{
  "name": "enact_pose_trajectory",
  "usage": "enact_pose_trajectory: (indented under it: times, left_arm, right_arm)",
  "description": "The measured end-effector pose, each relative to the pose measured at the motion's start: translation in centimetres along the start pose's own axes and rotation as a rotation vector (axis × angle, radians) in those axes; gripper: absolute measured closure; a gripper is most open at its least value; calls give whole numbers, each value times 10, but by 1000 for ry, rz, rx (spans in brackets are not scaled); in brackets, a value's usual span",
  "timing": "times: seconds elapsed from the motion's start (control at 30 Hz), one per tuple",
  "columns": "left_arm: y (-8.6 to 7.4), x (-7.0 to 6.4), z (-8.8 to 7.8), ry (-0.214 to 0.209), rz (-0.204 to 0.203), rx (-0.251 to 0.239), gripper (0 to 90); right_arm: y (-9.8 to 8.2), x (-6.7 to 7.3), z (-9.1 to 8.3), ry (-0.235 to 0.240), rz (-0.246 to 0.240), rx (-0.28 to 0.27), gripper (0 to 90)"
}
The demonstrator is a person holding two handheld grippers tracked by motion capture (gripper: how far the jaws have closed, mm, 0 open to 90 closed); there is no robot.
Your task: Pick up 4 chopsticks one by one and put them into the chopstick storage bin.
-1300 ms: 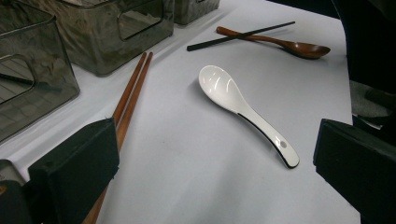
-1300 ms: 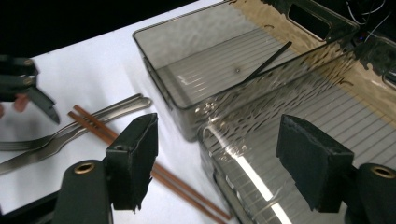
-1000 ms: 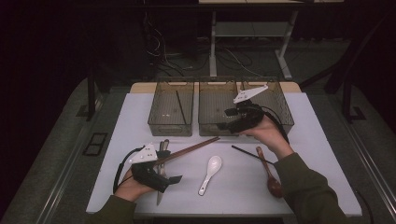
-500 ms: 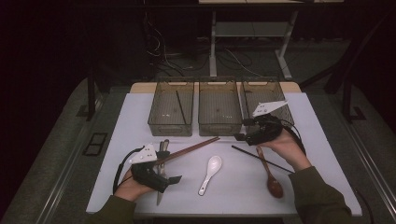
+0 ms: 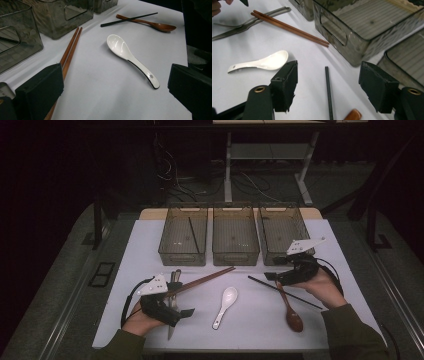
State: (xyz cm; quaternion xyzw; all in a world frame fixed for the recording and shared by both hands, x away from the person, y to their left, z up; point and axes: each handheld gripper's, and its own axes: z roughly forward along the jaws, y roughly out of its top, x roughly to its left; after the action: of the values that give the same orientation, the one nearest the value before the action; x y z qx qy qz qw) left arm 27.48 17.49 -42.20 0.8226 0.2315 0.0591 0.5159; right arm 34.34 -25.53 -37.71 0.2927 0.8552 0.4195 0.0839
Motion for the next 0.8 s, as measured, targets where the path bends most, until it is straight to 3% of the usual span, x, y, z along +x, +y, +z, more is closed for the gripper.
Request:
enact_pose_trajectory:
  times: [0.37, 0.5, 0.8]
  left_arm:
    - [0, 0, 0, -4, -2, -3, 0]
    - [0, 0, 0, -3, -7, -5, 0]
    - [0, -1, 0, -6, -8, -2, 0]
  right_arm:
    - [-22, 1, -9, 12, 32, 22, 356]
    - [-33, 0, -11, -6, 49, 56, 384]
    - [-51, 0, -13, -36, 22, 124, 531]
